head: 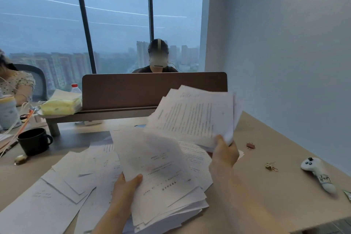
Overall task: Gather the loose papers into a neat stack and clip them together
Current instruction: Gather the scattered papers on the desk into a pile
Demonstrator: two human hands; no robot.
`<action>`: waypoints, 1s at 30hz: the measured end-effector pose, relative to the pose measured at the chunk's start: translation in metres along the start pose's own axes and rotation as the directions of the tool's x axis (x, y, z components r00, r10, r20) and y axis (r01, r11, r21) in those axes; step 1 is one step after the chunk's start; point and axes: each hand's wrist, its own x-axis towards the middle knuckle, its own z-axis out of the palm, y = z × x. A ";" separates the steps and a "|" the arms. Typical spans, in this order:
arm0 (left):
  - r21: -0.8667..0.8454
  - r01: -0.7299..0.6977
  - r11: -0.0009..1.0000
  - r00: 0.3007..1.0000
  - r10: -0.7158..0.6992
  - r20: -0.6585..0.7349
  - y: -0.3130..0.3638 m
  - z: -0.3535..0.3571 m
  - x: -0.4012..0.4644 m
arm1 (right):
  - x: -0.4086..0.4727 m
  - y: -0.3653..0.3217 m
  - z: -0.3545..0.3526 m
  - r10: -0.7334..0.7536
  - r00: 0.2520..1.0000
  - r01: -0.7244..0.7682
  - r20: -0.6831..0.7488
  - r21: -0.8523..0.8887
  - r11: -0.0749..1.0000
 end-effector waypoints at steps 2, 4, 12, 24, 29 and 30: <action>-0.017 0.010 1.000 1.000 -0.010 -0.006 -0.002 0.000 -0.001 | -0.015 0.019 -0.004 0.072 0.997 -0.072 0.016 -0.019 0.997; -0.033 0.012 0.999 1.000 -0.012 0.003 -0.006 -0.001 -0.002 | -0.029 0.034 -0.008 0.134 0.991 -0.132 0.030 -0.042 0.990; -0.058 -0.026 0.998 1.000 0.027 0.014 -0.007 -0.001 -0.009 | -0.057 0.064 -0.018 0.246 0.962 -0.213 0.119 -0.236 0.948; -0.081 -0.017 0.997 1.000 0.016 -0.014 -0.012 0.002 -0.003 | -0.071 0.073 -0.020 0.637 0.710 -0.296 0.301 -0.693 0.658; -0.075 0.066 0.995 0.997 -0.069 -0.033 -0.015 -0.001 0.002 | -0.077 0.069 -0.023 0.771 0.541 -0.267 0.337 -0.800 0.537; -0.055 0.064 0.996 0.997 -0.066 -0.038 -0.016 -0.002 0.003 | -0.078 0.068 -0.022 0.804 0.492 -0.242 0.333 -0.835 0.494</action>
